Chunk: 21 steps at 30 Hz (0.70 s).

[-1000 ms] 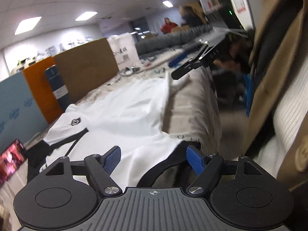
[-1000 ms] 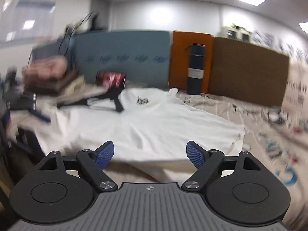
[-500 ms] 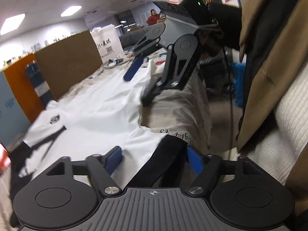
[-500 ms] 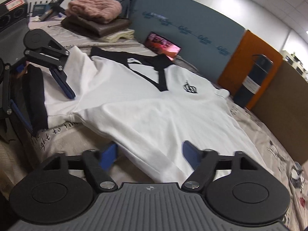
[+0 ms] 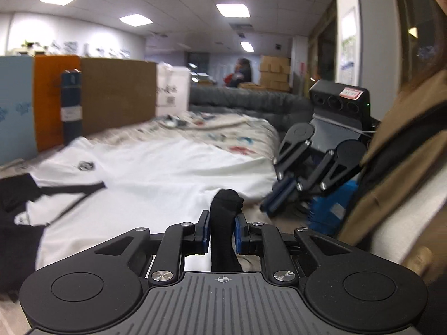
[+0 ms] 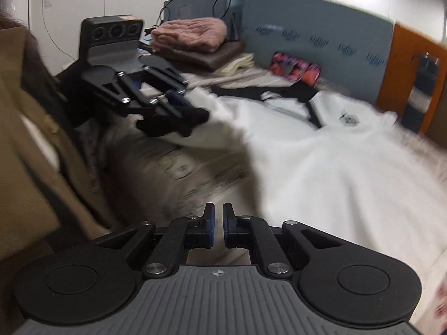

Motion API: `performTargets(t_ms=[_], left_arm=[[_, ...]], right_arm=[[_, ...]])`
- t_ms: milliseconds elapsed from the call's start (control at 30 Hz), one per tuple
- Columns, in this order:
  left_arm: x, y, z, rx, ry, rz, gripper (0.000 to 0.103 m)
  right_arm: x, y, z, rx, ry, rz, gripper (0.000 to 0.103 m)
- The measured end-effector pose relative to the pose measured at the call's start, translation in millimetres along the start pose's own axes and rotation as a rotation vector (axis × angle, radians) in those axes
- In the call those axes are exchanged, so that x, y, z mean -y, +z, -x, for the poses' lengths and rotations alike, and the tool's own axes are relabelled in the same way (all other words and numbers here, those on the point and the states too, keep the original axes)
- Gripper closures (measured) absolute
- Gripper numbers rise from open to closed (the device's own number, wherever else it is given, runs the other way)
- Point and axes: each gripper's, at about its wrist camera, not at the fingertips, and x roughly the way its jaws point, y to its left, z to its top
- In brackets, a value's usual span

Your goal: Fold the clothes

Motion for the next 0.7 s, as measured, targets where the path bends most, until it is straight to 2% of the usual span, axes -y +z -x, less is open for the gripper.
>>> performTargets(t_ms=[67,133,200,233,300,400,433,467,567,633,700], left_arm=[[7,-2,-7,-0.066,-0.029,-0.033,0.087],[14,-5,-11,-0.115,-0.045,-0.063,0.087],[14,-6,-8,-0.116,-0.053,-0.065,0.085],[11,-5,-2,-0.089,-0.056,-0.051,0.085],[3,-1,12,-0.005,-0.040,-0.016,0.080],[-11,9,28,0.124,0.027,0.048,0.056],[-16,12,30,0.147,0.067,0.073,0.043],[-20,14,30,0.157,0.108,0.084,0.038],[-28,15,24,0.158,0.162,0.089,0.037],[-32,15,17,0.155,0.157,0.095,0.037],[-35,14,12,0.146,0.149,0.094,0.036]], right_arm=[[-1,-8,1,0.022,0.005,-0.059,0.096],[4,-13,10,0.082,-0.037,-0.125,0.089],[13,-20,27,0.172,-0.121,-0.209,0.047],[19,-25,38,0.225,-0.160,-0.262,0.043],[31,-37,59,0.329,-0.229,-0.386,0.041],[46,-60,89,0.479,-0.346,-0.582,0.030],[49,-68,97,0.519,-0.386,-0.651,0.030],[51,-76,103,0.549,-0.420,-0.719,0.030],[52,-98,110,0.568,-0.515,-0.884,0.030],[52,-110,106,0.553,-0.532,-0.973,0.030],[50,-116,102,0.533,-0.531,-1.000,0.031]])
